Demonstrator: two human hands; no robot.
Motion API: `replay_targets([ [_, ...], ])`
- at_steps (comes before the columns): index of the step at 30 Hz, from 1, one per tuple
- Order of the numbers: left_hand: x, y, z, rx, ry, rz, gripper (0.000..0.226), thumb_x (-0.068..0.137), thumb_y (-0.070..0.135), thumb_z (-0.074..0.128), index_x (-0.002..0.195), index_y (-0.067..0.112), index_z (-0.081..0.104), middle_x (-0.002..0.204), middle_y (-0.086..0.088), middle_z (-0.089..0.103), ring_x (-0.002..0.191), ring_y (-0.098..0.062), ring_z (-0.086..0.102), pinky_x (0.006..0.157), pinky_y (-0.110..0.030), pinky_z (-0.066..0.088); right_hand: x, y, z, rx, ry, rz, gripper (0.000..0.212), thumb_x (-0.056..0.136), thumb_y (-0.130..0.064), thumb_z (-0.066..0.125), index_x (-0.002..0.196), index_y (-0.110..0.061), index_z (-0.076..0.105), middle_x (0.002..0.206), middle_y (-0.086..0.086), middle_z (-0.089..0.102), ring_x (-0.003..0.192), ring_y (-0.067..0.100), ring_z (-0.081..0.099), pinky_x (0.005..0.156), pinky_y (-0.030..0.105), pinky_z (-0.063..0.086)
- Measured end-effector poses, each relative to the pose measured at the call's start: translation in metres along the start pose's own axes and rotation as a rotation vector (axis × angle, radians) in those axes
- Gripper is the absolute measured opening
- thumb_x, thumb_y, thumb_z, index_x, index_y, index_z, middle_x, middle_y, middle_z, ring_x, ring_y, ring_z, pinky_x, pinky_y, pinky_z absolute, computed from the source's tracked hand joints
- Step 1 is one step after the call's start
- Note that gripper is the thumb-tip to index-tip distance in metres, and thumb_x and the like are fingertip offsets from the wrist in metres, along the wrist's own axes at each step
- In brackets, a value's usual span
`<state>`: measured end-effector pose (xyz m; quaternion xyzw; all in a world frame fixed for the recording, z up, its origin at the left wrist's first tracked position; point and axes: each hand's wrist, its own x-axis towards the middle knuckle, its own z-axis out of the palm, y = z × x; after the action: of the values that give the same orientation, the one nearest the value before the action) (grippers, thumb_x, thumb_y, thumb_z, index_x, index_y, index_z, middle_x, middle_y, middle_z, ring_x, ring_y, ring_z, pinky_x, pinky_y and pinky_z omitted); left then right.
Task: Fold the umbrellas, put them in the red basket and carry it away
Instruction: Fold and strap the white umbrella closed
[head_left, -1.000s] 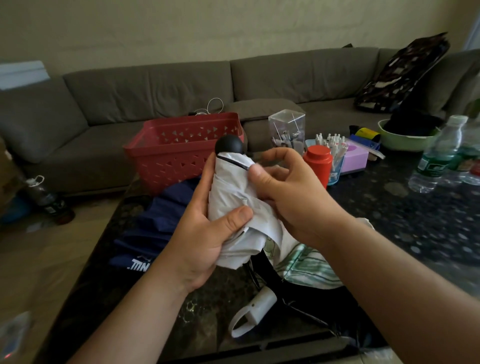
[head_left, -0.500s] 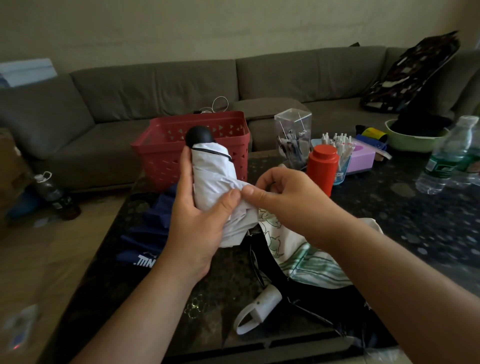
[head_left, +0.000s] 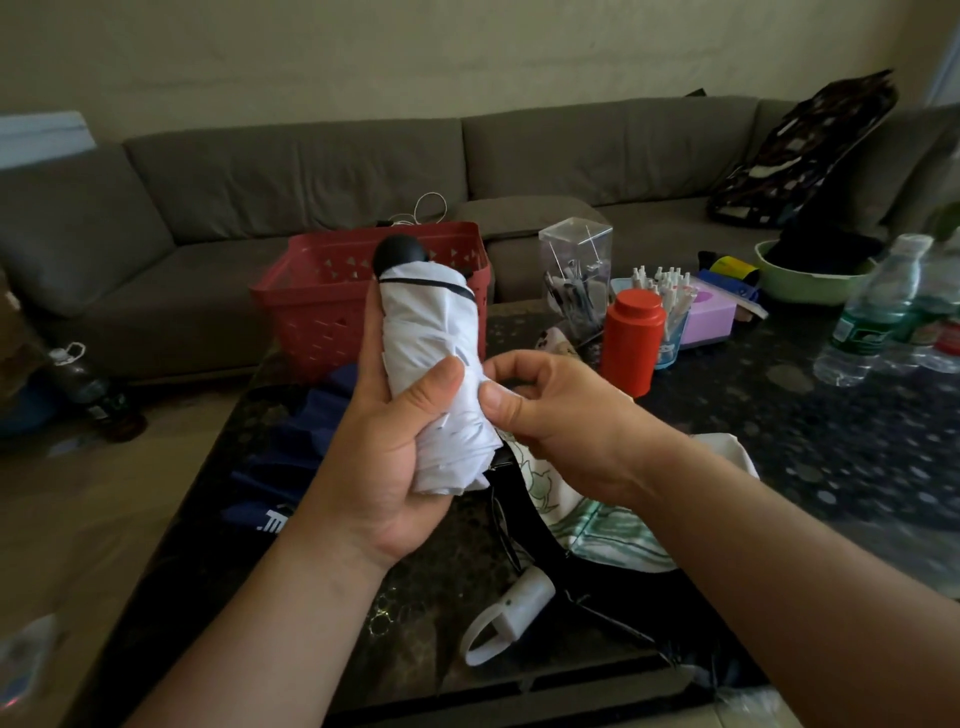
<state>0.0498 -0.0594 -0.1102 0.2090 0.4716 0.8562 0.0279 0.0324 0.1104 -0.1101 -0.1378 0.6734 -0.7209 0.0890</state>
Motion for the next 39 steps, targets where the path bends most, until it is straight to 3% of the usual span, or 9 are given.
replay_targets([
  [3,-0.002,0.0,0.001,-0.004,-0.017,-0.019,0.082,0.091,0.009,0.061,0.162,0.04,0.033,0.155,-0.006,0.056,0.138,-0.032,0.058,0.101,-0.047,0.055,0.002,0.004,-0.002,-0.047,0.004,-0.038,0.058,0.07,-0.039,0.088,0.112,-0.004,0.07,0.093,0.01,0.074,0.09,0.025,0.068,0.095,0.049,0.057],
  [6,-0.003,-0.002,0.002,-0.064,0.002,-0.056,0.085,0.086,0.016,0.071,0.162,0.036,0.035,0.155,-0.012,0.055,0.133,-0.034,0.061,0.098,-0.046,0.056,0.003,0.004,-0.001,-0.083,0.019,-0.075,0.059,0.072,-0.038,0.086,0.12,-0.01,0.066,0.084,0.007,0.07,0.083,0.025,0.065,0.085,0.042,0.057],
  [10,-0.004,-0.001,0.002,-0.12,0.032,-0.143,0.098,0.078,0.029,0.089,0.162,0.02,0.037,0.154,-0.017,0.053,0.134,-0.035,0.059,0.102,-0.045,0.054,0.001,0.0,0.003,-0.101,0.012,-0.092,0.064,0.07,-0.035,0.081,0.123,-0.006,0.058,0.059,-0.007,0.06,0.052,0.002,0.054,0.056,0.012,0.045],
  [13,-0.005,0.0,0.005,-0.083,0.076,-0.168,0.076,0.09,0.051,0.07,0.151,0.009,0.053,0.143,-0.024,0.061,0.132,-0.039,0.061,0.105,-0.047,0.055,-0.001,-0.003,0.004,-0.155,-0.022,-0.084,0.053,0.075,-0.037,0.08,0.113,-0.003,0.068,0.08,0.002,0.076,0.071,0.011,0.071,0.069,0.023,0.056],
  [17,-0.004,0.003,0.004,0.105,0.095,-0.162,0.071,0.097,0.06,0.049,0.155,0.02,0.049,0.151,-0.019,0.058,0.14,-0.033,0.057,0.115,-0.048,0.048,-0.007,-0.003,0.003,-0.36,-0.028,-0.05,0.04,0.085,-0.047,0.075,0.107,-0.014,0.079,0.101,0.003,0.08,0.101,0.019,0.076,0.093,0.037,0.06],
  [23,0.002,-0.005,-0.007,0.475,0.165,0.043,0.063,0.102,0.062,0.052,0.16,0.046,0.035,0.163,0.014,0.045,0.148,-0.008,0.045,0.125,-0.046,0.034,-0.011,-0.013,0.004,-0.483,0.143,-0.109,0.034,0.082,-0.046,0.084,0.085,-0.012,0.078,0.078,0.0,0.077,0.067,0.019,0.07,0.058,0.032,0.055],
  [27,-0.003,-0.011,-0.006,0.501,0.082,0.05,0.053,0.093,0.067,0.057,0.131,0.088,0.026,0.17,0.022,0.026,0.155,-0.004,0.032,0.127,-0.05,0.032,-0.013,-0.013,0.007,-0.546,0.19,-0.154,0.039,0.082,-0.044,0.086,0.074,-0.009,0.071,0.055,-0.01,0.057,0.045,-0.001,0.045,0.043,0.016,0.034],
  [35,-0.007,0.001,-0.007,0.474,-0.058,0.1,0.094,0.091,0.039,0.072,0.146,0.075,0.006,0.169,0.022,0.029,0.15,-0.005,0.042,0.122,-0.049,0.04,-0.015,-0.016,0.004,-0.407,0.12,-0.167,0.063,0.078,-0.048,0.084,0.075,0.009,0.058,0.056,0.0,0.044,0.051,0.008,0.037,0.046,0.023,0.031],
  [39,-0.007,0.004,-0.005,0.445,-0.013,0.083,0.093,0.085,0.036,0.075,0.14,0.078,0.014,0.155,0.029,0.049,0.142,-0.011,0.051,0.12,-0.052,0.037,-0.016,-0.023,-0.007,-0.356,0.033,-0.092,0.029,0.09,-0.039,0.078,0.085,-0.011,0.078,0.078,0.021,0.069,0.071,0.023,0.057,0.069,0.039,0.049],
])
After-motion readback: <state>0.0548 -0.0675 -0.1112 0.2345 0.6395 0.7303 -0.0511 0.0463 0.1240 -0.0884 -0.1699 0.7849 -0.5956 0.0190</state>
